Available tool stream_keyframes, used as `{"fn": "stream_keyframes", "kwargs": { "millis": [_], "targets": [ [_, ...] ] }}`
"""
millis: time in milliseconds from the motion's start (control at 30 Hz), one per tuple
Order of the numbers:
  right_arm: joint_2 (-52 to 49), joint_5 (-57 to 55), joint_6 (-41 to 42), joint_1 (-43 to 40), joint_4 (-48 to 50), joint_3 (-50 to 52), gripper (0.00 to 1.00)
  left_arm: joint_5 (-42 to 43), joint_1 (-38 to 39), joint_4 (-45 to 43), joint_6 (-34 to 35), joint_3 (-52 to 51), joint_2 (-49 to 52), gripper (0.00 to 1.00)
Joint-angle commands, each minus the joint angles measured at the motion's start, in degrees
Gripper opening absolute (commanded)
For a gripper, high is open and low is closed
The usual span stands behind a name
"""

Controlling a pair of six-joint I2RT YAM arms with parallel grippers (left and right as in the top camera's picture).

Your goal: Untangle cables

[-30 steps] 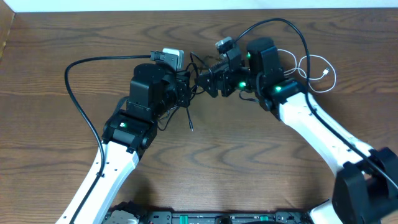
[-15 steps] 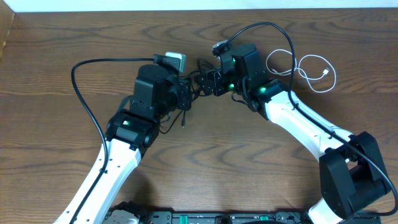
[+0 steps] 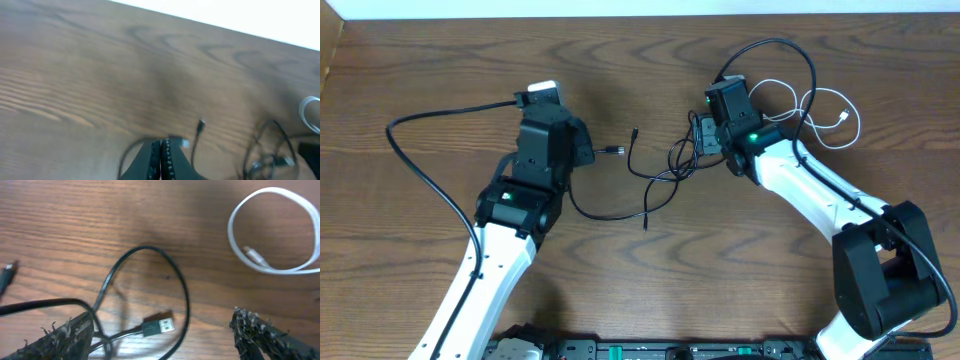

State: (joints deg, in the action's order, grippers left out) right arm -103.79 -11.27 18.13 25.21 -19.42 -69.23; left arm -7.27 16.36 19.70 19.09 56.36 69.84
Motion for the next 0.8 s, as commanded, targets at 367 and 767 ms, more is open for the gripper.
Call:
{"fn": "stream_keyframes", "kwargs": {
  "millis": [367, 767],
  "targets": [
    [-0.07, 30.67, 2.36, -8.92, -18.03, 0.02, 0.82, 25.66, -0.22, 2.12, -1.31, 0.24, 9.35, 0.29],
    [-0.07, 12.02, 0.48, -9.29, -32.89, -0.02, 0.99, 26.10, 3.78, 3.45, -2.56, 0.70, 11.39, 0.48]
  ]
}}
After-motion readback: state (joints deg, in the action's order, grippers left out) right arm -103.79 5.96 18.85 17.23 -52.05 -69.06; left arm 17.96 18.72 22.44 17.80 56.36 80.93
